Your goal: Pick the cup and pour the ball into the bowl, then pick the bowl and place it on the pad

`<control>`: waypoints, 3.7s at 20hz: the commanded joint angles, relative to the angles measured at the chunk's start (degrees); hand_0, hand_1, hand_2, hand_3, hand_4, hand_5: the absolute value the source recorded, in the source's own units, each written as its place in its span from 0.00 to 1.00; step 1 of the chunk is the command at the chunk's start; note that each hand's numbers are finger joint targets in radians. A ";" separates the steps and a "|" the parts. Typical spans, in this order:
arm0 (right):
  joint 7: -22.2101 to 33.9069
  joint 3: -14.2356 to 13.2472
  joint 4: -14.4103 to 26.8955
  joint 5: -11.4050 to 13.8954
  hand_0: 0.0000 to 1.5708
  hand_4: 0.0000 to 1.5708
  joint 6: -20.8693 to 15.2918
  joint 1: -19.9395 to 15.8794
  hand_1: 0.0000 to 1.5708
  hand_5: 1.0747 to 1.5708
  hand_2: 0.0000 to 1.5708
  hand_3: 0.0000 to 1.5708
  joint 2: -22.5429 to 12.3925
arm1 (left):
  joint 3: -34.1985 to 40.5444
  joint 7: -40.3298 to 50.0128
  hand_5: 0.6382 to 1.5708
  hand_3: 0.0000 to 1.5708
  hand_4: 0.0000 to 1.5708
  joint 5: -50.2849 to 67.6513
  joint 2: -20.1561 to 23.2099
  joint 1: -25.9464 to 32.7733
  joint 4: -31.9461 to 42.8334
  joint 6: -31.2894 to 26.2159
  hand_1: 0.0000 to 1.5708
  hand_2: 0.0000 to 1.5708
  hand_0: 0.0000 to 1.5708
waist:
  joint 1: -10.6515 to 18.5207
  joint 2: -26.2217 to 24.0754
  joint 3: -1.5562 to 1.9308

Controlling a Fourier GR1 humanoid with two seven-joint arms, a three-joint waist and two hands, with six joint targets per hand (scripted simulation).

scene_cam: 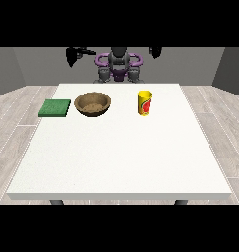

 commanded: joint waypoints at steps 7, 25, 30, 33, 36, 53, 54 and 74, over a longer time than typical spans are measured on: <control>-8.40 -3.46 7.57 -1.52 0.00 0.00 4.23 -9.24 0.00 0.98 0.00 0.00 -3.11 | 10.86 -6.87 0.66 0.00 0.00 -0.87 6.34 -16.07 14.12 -1.15 0.00 0.00 0.00 | -3.78 14.60 0.01; -16.54 -9.79 21.94 -4.89 0.00 0.00 12.18 -14.46 0.00 0.98 0.00 0.00 -9.55 | 15.41 -29.81 0.69 0.00 0.00 -3.88 4.24 -23.89 43.97 1.25 0.00 0.00 0.00 | -6.11 16.19 0.00; -17.63 -10.30 23.77 -5.30 0.00 0.00 13.43 -16.22 0.00 0.98 0.00 0.00 -10.50 | 16.89 -33.60 0.67 0.00 0.00 -3.75 2.15 -28.14 50.89 4.46 0.00 0.00 0.00 | -7.21 17.83 -0.01; -19.67 -12.00 24.27 -6.05 0.00 0.00 14.28 -15.32 0.00 0.97 0.00 0.00 -11.73 | 19.14 -38.87 0.63 0.00 0.00 -2.77 4.94 -27.51 54.94 2.31 0.00 0.00 0.00 | -7.24 18.78 -0.01; -17.56 -11.93 22.33 -7.36 0.00 0.00 15.08 -17.55 0.00 0.97 0.00 0.00 -12.49 | 21.67 -41.32 0.84 0.18 0.00 0.55 6.31 -30.47 58.78 -2.03 0.42 0.58 0.42 | -7.84 21.20 -0.04; -17.06 -15.23 35.99 -6.88 0.00 0.00 17.66 -17.50 0.00 0.97 0.04 0.00 -17.71 | 7.64 -24.79 0.96 1.00 0.65 -26.56 6.85 -33.88 59.22 29.64 0.87 1.00 0.87 | -6.43 8.47 0.16; -16.47 -18.24 39.77 -9.69 0.00 0.00 20.83 -17.68 0.00 0.97 0.00 0.00 -20.94 | 6.10 -22.57 0.96 1.00 0.65 -28.06 6.22 -33.53 58.43 29.78 0.87 1.00 0.87 | -5.45 7.06 0.18; -26.18 -20.26 54.89 -6.39 0.00 0.00 21.21 -12.89 0.00 0.96 0.04 0.00 -23.19 | -13.77 10.07 1.00 1.00 0.61 -60.41 -0.90 -38.34 53.10 25.88 0.69 1.00 0.69 | 3.25 -0.68 0.06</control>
